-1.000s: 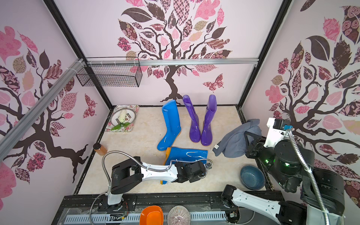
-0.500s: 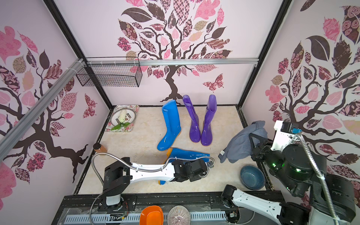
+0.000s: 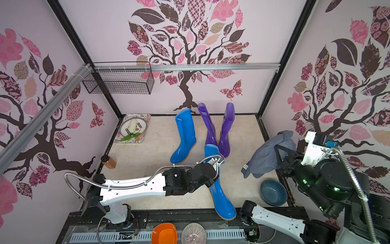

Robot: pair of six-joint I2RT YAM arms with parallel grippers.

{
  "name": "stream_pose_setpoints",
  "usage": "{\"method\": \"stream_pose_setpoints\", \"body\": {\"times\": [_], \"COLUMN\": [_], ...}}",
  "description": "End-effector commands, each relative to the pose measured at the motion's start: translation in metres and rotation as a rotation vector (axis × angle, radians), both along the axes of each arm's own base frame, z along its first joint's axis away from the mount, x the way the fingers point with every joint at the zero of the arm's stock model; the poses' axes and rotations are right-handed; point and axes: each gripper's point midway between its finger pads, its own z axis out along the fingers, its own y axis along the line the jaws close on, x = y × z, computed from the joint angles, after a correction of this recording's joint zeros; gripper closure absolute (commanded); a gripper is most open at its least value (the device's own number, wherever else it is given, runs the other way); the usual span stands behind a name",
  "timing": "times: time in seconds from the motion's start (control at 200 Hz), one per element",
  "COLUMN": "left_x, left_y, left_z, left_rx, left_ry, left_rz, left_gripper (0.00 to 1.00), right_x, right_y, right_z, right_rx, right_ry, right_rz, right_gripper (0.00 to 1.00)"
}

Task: Wipe the rubber boots with a cloth
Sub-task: Adjust the rubber boot at the center of the board.

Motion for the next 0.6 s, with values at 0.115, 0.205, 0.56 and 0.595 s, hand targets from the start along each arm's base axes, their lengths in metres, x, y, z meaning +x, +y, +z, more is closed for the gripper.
{"method": "stream_pose_setpoints", "body": {"times": [0.115,0.205,0.56,0.595], "left_x": [0.035,0.032,-0.002,-0.002], "left_y": [0.065,0.094,0.137,0.141], "left_z": [-0.054,-0.072,-0.083,-0.085], "left_rx": [-0.183,-0.181,-0.224,-0.222], "left_ry": [0.045,0.043,0.070,0.061], "left_rz": [0.296,0.362,0.261,0.263], "left_gripper": [1.00,1.00,1.00,1.00], "right_x": [0.015,0.020,0.021,0.018], "right_y": [0.051,0.082,0.174,0.179], "right_z": [-0.044,-0.075,-0.143,-0.146], "right_rx": [-0.064,-0.077,0.002,0.015], "right_ry": [0.076,0.125,0.258,0.267], "right_rz": [0.138,0.230,0.532,0.557], "right_gripper": [1.00,1.00,1.00,1.00]}}
